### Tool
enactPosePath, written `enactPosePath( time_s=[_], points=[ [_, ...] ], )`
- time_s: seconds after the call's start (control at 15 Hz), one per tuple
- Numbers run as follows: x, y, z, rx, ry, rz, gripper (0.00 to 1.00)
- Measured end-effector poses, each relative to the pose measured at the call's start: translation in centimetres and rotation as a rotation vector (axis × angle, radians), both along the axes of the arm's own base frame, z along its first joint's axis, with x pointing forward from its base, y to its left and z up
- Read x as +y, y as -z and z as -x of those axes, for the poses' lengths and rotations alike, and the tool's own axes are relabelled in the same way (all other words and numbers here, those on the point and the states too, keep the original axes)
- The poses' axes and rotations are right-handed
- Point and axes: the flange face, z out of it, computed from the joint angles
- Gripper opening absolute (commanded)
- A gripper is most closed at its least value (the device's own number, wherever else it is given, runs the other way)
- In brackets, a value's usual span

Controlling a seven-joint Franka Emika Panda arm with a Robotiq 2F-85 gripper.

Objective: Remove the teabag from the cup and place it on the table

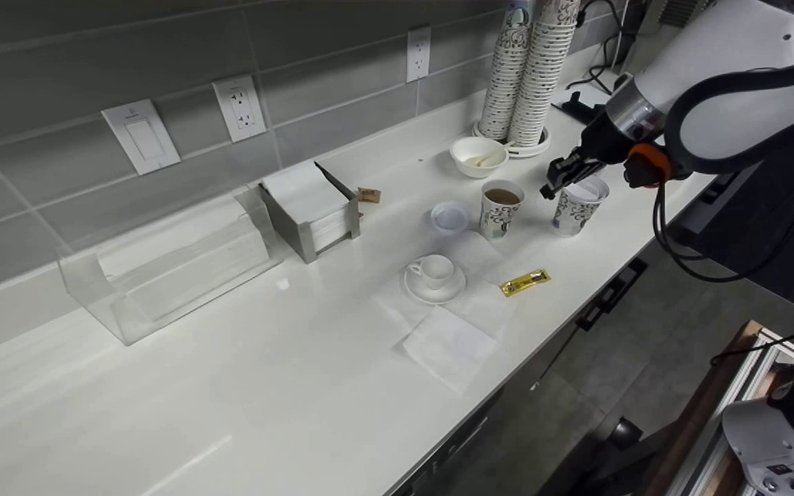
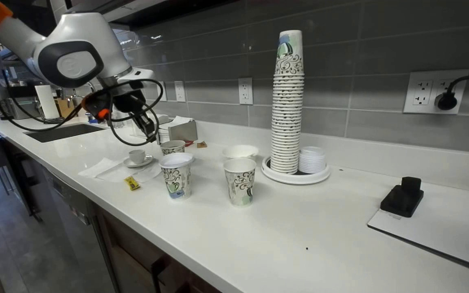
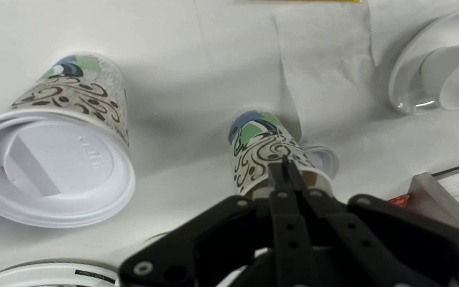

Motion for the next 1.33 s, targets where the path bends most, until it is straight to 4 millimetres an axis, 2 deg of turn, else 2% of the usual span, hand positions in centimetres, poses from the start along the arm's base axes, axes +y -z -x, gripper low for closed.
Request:
enactPosePath(
  time_s=[0.6, 1.33],
  points=[
    [0.8, -4.2, -0.6, -0.101, -0.022, -0.078, 0.01],
    [0.8, -4.2, -0.6, -0.099, -0.022, -0.077, 0.00]
  ],
)
